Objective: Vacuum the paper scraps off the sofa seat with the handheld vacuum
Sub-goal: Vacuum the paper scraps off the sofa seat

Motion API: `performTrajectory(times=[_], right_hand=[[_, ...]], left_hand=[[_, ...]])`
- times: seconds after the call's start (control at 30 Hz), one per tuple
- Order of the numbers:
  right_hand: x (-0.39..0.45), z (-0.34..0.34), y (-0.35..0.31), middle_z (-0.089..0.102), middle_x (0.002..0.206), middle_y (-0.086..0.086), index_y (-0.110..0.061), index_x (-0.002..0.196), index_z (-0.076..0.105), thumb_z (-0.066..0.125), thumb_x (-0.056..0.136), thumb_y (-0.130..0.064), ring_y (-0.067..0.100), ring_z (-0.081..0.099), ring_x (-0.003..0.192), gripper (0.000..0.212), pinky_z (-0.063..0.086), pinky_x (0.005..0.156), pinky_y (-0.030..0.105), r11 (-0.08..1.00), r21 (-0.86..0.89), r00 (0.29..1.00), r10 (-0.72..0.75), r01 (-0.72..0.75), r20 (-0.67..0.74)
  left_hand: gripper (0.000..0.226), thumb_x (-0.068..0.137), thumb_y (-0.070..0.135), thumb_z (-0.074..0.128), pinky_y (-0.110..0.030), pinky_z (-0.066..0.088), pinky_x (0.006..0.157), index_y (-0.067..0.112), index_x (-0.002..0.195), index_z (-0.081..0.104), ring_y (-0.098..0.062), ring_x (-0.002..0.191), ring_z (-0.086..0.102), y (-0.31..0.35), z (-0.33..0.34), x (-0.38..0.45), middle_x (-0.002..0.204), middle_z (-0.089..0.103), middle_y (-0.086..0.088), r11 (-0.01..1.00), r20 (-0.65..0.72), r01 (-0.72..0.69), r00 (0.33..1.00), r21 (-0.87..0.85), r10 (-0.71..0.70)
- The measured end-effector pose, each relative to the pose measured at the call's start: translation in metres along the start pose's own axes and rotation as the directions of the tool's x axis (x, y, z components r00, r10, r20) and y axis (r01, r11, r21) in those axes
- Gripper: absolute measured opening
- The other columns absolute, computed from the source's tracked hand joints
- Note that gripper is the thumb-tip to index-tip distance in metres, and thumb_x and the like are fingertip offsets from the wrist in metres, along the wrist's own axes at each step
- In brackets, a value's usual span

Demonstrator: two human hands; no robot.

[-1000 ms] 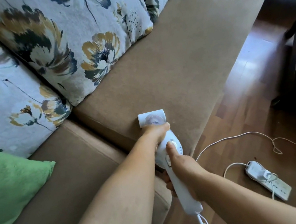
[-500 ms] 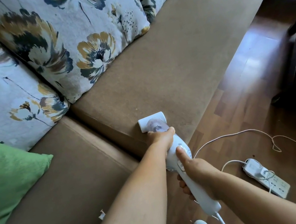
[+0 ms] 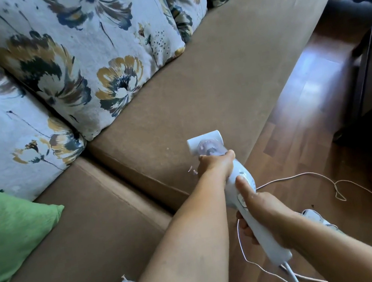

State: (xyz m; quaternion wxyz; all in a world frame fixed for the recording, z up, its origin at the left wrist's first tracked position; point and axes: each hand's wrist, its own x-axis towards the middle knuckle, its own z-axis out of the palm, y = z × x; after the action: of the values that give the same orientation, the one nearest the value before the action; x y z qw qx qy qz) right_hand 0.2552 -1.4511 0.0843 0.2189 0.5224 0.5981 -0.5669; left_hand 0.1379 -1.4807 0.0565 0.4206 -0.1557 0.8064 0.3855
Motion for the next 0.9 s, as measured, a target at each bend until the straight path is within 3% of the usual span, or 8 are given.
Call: performTrajectory(times=[0.27, 0.5, 0.77, 0.9], right_hand=[[-0.013, -0.002, -0.018, 0.059, 0.058, 0.012, 0.001, 0.080, 0.063, 0.036, 0.089, -0.070, 0.024, 0.056, 0.043, 0.077, 0.048, 0.046, 0.025, 0.999, 0.041, 1.000, -0.024, 0.025, -0.012], [-0.001, 0.036, 0.000, 0.060, 0.063, 0.013, 0.003, 0.086, 0.064, 0.037, 0.088, -0.071, 0.024, 0.057, 0.045, 0.079, 0.046, 0.043, 0.021, 0.995, 0.098, 1.000, 0.027, -0.028, 0.014], [-0.003, 0.083, 0.039, 0.059, 0.050, 0.011, 0.003, 0.077, 0.064, 0.039, 0.090, -0.068, 0.024, 0.056, 0.043, 0.076, 0.046, 0.045, 0.023, 0.971, 0.233, 0.998, 0.056, -0.062, 0.033], [-0.001, 0.094, 0.050, 0.060, 0.056, 0.014, 0.004, 0.079, 0.065, 0.039, 0.089, -0.070, 0.025, 0.057, 0.044, 0.079, 0.047, 0.048, 0.026, 0.969, 0.236, 0.997, 0.060, -0.070, 0.047]], left_hand=[[0.076, 0.081, 0.051, 0.054, -0.039, 0.050, 0.096, 0.013, 0.142, 0.031, -0.033, 0.111, 0.061, 0.022, -0.012, -0.008, 0.128, 0.057, -0.012, 0.996, -0.005, -0.060, 0.998, 0.063, 0.061], [0.086, 0.082, 0.048, 0.060, -0.042, 0.043, 0.103, 0.015, 0.150, 0.020, -0.036, 0.125, 0.050, -0.014, -0.021, 0.016, 0.145, 0.043, -0.012, 1.000, 0.008, 0.000, 1.000, -0.012, 0.001], [0.082, 0.083, 0.047, 0.061, -0.038, 0.047, 0.095, 0.014, 0.148, 0.025, -0.033, 0.118, 0.055, -0.064, -0.032, 0.024, 0.139, 0.048, -0.009, 0.996, 0.056, -0.008, 0.998, 0.087, 0.003], [0.087, 0.083, 0.050, 0.062, -0.040, 0.044, 0.102, 0.017, 0.152, 0.021, -0.032, 0.126, 0.050, -0.080, -0.033, 0.030, 0.147, 0.043, -0.008, 0.994, 0.064, -0.012, 0.998, 0.110, 0.005]])
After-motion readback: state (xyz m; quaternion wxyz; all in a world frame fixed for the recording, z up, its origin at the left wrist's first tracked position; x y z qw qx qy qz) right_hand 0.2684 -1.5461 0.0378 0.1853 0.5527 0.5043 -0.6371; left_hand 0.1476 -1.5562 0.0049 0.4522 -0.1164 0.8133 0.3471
